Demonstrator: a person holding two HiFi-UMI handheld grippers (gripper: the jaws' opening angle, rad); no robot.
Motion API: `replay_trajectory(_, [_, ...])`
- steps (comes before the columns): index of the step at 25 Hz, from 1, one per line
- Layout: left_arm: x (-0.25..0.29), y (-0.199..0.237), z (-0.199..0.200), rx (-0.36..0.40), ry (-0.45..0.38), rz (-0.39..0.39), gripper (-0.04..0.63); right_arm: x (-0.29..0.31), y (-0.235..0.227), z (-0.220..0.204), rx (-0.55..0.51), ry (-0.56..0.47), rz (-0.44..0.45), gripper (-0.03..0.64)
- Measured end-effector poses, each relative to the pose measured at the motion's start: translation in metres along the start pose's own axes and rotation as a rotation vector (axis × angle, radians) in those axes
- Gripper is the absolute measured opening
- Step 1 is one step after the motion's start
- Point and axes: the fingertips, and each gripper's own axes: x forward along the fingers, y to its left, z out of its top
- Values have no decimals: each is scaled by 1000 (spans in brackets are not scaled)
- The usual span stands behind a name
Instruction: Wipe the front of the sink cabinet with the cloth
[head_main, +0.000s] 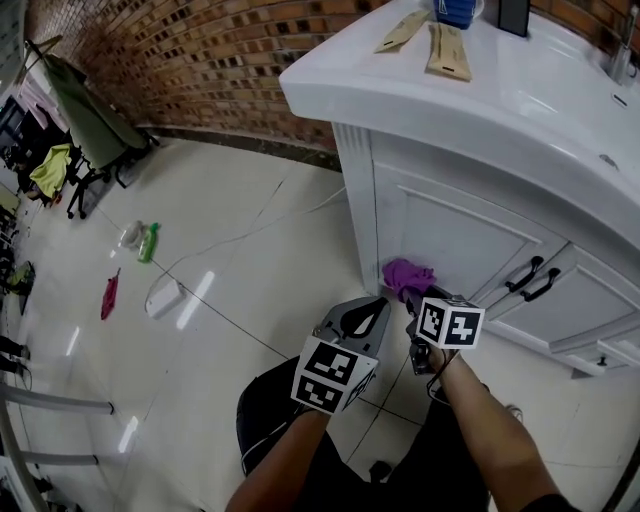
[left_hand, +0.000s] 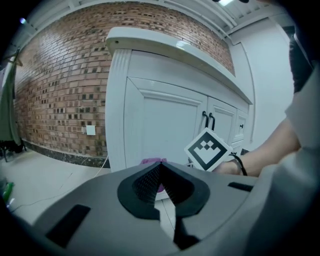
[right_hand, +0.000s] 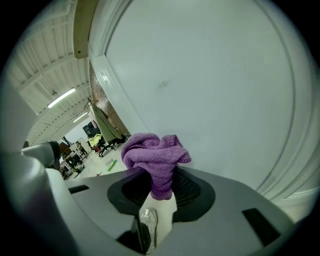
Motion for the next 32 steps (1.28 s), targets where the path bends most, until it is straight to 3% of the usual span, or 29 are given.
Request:
replay_trajectory(7, [-14, 33, -16, -36, 20, 34, 3, 58, 16, -15, 12, 52, 3, 115])
replay_trajectory(13, [-21, 39, -23, -37, 37, 40, 3, 76, 12, -17, 36, 34, -23, 115])
replay_trajectory(32, [18, -48, -20, -33, 37, -65, 3, -46, -107, -30, 156, -63, -206, 115])
